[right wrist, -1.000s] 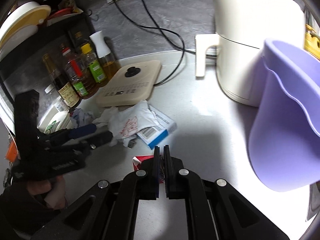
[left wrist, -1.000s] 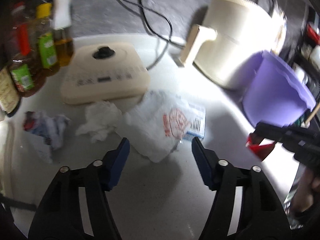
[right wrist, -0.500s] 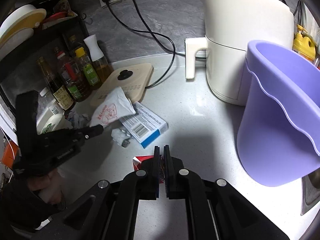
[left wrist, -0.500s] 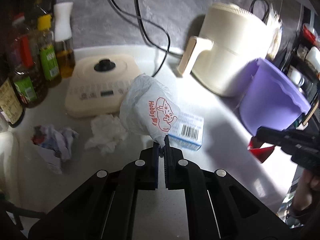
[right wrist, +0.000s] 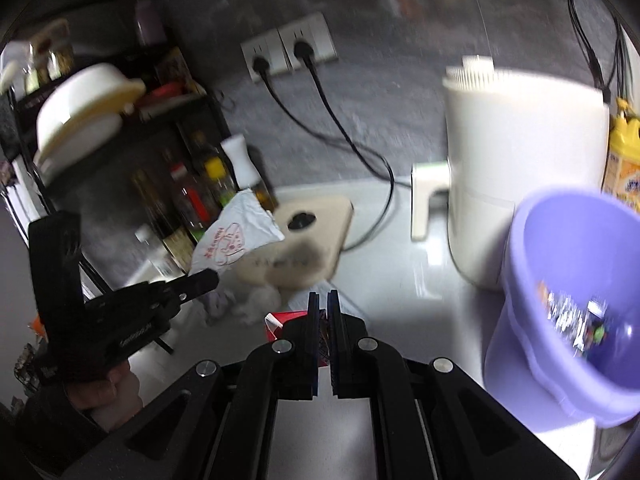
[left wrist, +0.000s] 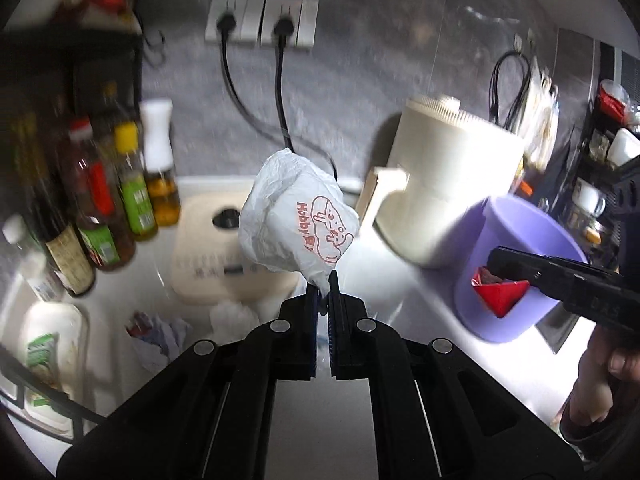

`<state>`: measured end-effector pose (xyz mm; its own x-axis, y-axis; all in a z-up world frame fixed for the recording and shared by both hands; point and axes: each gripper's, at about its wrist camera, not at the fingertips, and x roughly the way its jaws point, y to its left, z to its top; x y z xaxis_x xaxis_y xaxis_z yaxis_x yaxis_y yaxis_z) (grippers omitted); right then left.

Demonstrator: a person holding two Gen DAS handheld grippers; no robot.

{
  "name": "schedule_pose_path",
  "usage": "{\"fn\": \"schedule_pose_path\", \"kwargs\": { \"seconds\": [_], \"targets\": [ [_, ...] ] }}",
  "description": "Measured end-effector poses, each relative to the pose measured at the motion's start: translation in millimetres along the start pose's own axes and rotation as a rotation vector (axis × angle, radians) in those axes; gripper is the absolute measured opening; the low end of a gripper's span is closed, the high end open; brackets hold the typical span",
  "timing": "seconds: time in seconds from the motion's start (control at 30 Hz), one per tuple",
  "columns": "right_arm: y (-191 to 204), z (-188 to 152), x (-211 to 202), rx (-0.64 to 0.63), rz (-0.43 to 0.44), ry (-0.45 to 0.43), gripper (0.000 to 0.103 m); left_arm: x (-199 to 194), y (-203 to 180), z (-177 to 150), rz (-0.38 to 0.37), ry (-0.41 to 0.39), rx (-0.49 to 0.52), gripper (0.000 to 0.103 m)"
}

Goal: Collect trash
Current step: 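Carry the white bag and red scrap over the lavender bucket and release both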

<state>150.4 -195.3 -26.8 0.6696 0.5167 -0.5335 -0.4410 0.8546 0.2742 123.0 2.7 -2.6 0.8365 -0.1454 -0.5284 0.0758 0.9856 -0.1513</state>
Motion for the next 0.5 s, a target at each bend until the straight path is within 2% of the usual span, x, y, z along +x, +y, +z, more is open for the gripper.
{"fn": "schedule_pose_path", "kwargs": {
  "seconds": [0.33, 0.5],
  "targets": [
    [-22, 45, -51, -0.045, 0.014, -0.135, 0.005, -24, -28, 15, 0.030, -0.063, -0.014, 0.005],
    [-52, 56, -73, 0.006, 0.005, -0.176, 0.005, -27, -47, 20, 0.021, -0.078, 0.000, 0.005]
  ]
}}
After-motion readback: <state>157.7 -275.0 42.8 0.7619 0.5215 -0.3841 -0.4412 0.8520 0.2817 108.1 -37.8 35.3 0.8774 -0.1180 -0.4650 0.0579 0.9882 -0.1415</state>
